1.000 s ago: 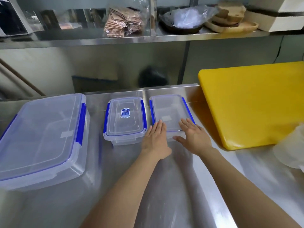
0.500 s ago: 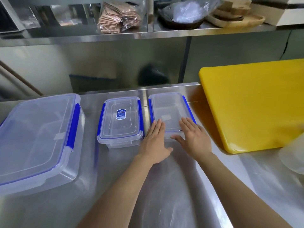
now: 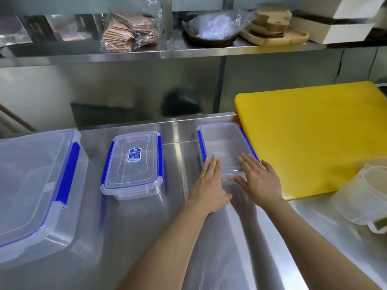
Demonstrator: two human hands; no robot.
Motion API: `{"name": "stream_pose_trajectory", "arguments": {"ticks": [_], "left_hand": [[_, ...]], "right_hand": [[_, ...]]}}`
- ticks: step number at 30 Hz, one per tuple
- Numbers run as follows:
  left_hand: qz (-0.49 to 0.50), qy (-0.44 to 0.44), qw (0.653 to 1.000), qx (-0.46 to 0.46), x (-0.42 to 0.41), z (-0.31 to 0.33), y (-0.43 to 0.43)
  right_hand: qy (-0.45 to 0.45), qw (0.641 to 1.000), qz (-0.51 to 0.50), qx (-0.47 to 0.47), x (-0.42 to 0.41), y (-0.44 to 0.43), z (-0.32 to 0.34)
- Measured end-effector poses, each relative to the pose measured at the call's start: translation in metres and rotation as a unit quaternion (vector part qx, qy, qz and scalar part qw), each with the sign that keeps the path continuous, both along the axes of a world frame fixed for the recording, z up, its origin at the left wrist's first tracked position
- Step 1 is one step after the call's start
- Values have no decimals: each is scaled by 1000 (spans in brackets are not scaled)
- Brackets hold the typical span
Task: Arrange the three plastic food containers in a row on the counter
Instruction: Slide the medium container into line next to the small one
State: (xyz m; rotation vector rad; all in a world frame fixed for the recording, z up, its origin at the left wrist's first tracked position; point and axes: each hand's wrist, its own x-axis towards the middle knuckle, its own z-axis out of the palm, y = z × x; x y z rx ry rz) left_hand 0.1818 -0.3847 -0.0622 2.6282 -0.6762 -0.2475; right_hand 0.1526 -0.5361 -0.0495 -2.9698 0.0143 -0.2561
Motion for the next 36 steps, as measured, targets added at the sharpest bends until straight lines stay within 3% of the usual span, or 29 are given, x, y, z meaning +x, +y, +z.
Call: {"name": "stream_pose_trajectory", "arguments": {"ticks": [4, 7, 11, 14, 19, 23, 36], "left_hand": [[-29, 26, 999, 8, 5, 6, 4], [-24, -36, 999, -6, 4, 11, 22], [135, -154, 971, -122, 6, 16, 78], [280, -188, 931, -137, 12, 15, 134], [352, -57, 934, -32, 22, 1, 203], [338, 48, 936, -86, 27, -8, 213], [338, 43, 938, -67, 29, -16, 189]], "right_hand": [[-1, 1000, -13, -15, 1, -5, -5], [43, 998, -10, -52, 5, -5, -2], [-37, 999, 15, 28, 13, 35, 22], [-23, 991, 68, 111, 22, 80, 27], [51, 976, 144, 155, 41, 155, 5], [36, 974, 197, 102, 54, 188, -13], [62, 979, 188, 44, 64, 170, -34]]}}
